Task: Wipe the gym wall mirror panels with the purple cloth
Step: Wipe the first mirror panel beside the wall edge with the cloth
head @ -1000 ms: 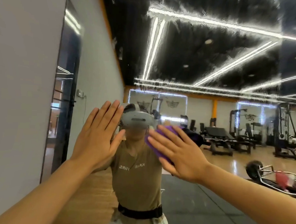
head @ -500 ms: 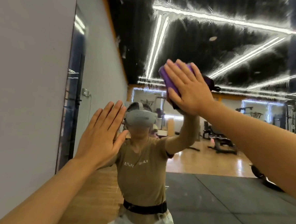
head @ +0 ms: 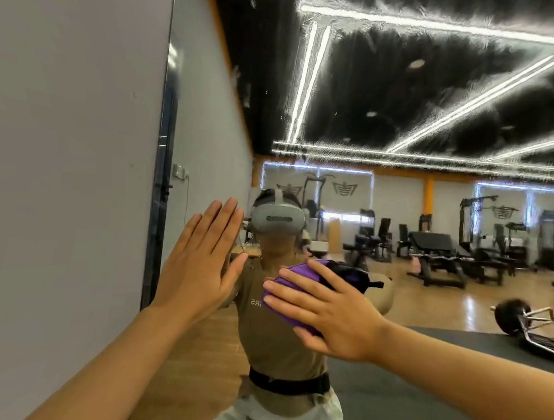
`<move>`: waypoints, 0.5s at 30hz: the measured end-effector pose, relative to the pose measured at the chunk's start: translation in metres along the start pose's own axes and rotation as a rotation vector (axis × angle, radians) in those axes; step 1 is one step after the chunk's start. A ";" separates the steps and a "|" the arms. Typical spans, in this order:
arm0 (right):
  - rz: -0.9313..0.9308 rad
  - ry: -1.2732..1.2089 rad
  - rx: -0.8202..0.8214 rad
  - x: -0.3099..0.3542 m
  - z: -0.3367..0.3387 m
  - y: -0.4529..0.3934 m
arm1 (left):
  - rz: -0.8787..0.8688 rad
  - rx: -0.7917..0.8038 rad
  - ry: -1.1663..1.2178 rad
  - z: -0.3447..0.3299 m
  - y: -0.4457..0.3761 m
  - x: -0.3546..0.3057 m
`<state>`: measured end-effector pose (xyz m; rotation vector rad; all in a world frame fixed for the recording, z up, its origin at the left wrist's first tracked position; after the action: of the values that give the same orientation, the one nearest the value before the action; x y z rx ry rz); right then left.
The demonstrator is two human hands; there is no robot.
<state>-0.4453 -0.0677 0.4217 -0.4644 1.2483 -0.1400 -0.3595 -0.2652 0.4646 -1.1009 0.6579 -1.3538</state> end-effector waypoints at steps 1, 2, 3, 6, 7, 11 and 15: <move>0.047 0.007 0.016 -0.003 0.000 0.000 | -0.003 0.003 -0.005 0.001 0.000 0.001; 0.101 0.018 0.033 -0.008 -0.001 -0.002 | -0.007 0.006 -0.008 0.001 0.000 0.002; 0.156 0.029 0.047 -0.015 -0.001 -0.005 | -0.012 0.011 -0.009 0.002 0.000 0.002; 0.194 0.040 0.051 -0.051 0.006 -0.027 | -0.017 0.011 0.006 0.003 0.001 0.003; 0.141 0.033 0.043 -0.068 0.010 -0.037 | -0.010 0.004 0.011 0.004 0.002 0.004; -0.240 -0.057 -0.038 -0.144 0.038 -0.079 | 0.030 -0.026 0.037 0.005 0.015 0.008; -0.608 -0.178 -0.185 -0.162 0.048 -0.102 | 0.061 -0.020 0.039 0.004 0.026 0.016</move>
<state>-0.4379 -0.0902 0.6179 -0.9893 0.9178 -0.4886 -0.3425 -0.2830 0.4459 -1.0646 0.7286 -1.3217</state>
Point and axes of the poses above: each hand's wrist, its own y-axis away from the middle knuckle, its own z-axis out of the back of the hand, x = y × z, the point moved 5 cm from there along -y, towards the middle knuckle, and after that the axes turned 5 degrees about x, right-handed, at the moved point
